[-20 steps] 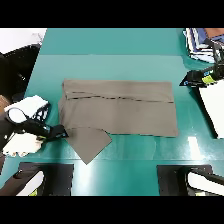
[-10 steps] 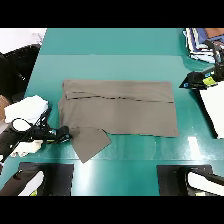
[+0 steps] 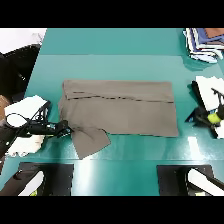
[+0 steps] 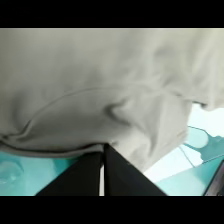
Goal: Fold the shirts.
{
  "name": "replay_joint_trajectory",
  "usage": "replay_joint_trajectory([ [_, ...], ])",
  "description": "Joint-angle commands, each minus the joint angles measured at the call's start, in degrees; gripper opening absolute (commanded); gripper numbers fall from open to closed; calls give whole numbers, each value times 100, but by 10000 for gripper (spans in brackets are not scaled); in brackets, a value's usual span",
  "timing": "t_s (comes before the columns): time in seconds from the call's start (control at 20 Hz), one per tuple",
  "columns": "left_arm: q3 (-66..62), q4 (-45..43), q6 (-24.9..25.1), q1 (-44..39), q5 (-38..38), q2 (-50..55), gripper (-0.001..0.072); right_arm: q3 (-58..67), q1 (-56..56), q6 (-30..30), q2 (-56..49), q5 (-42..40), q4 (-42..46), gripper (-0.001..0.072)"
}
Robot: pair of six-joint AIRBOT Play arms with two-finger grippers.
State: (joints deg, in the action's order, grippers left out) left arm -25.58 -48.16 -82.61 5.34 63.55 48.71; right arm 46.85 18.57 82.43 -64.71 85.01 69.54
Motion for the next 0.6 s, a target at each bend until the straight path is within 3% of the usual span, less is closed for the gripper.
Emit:
replay_joint_trajectory([
  [0.0,-212,17,55,4,48,-4,28,-1342,566,-33,90,-573,-487,498],
  [0.1,-210,13,55,4,55,-2,28,-1670,455,-149,90,-1069,-881,426],
  [0.25,-210,13,55,4,44,-2,28,-1751,114,-151,87,-1552,-1156,424],
  [0.3,-210,9,57,4,44,-2,28,-1692,-37,-151,87,-1580,-1154,375],
  [0.45,-247,-238,55,4,258,-4,26,-1403,-361,-170,90,-1436,-1095,58],
  [0.55,-428,-706,35,4,651,-9,25,-1104,-516,-282,92,-1045,-1060,15],
])
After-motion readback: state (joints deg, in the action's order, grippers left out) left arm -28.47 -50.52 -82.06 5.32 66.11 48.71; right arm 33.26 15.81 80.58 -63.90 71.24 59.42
